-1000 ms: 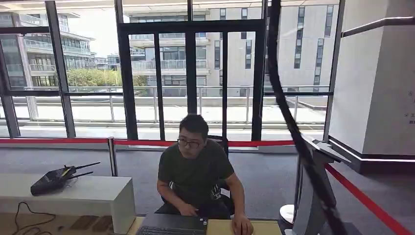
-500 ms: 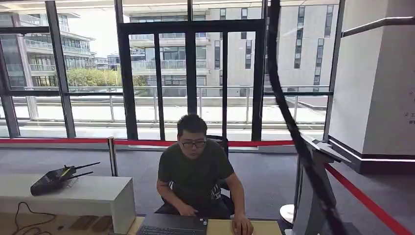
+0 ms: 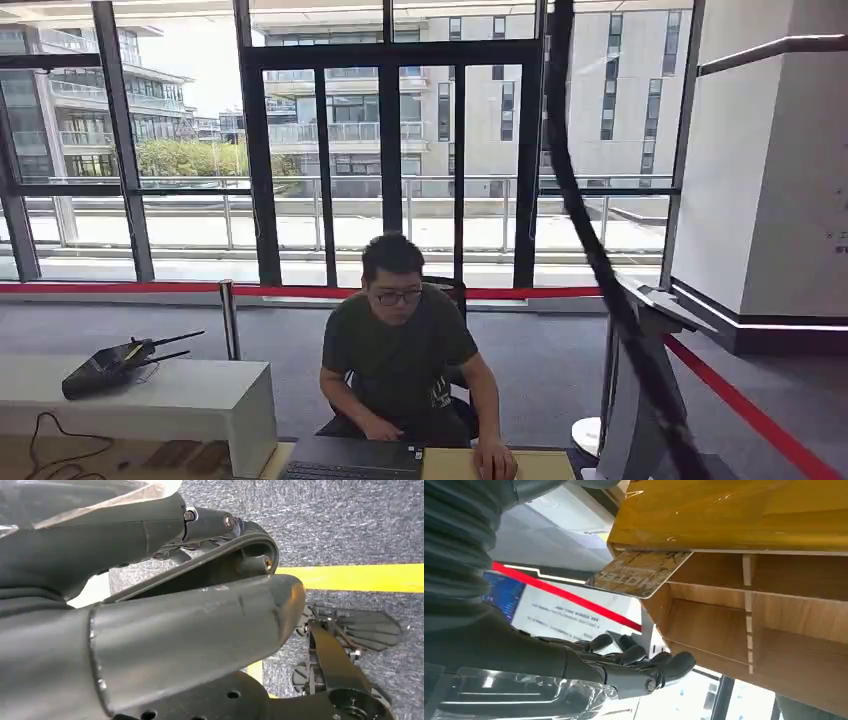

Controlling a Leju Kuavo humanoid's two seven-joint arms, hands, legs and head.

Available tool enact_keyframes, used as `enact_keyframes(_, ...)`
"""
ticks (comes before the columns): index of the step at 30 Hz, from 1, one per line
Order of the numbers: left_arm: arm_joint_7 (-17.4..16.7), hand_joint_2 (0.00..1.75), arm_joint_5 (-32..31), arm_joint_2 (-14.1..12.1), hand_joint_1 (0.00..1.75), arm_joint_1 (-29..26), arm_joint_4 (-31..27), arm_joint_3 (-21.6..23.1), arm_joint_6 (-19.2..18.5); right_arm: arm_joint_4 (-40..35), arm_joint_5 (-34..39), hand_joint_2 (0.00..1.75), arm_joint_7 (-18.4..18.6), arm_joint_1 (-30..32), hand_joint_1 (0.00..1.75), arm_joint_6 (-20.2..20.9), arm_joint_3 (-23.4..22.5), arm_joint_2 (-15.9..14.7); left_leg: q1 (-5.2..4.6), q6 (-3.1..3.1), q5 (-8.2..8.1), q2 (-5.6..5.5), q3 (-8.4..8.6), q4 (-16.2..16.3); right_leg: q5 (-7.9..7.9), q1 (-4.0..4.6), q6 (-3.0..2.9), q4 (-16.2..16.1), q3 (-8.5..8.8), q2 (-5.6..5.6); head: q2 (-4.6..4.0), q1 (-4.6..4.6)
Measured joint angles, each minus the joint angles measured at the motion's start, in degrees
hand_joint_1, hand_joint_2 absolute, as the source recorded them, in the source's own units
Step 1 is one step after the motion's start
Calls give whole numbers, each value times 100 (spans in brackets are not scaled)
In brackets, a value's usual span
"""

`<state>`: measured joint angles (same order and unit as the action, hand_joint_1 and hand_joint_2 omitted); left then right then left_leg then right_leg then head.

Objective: Pass the card to the sensor for recognition and then transmit it.

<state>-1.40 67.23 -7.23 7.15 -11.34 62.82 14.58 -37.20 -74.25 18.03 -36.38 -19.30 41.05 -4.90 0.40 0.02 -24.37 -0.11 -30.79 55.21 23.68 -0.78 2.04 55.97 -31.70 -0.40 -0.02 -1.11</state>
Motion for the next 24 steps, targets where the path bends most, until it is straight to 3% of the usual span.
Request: enact_keyframes(24, -105, 0, 133, 90, 0, -2, 0, -11, 179, 68, -192, 175, 103, -88, 0, 109, 90, 192, 0, 0, 0, 0, 0, 0, 0, 0, 0, 0, -1, 0, 0, 0)
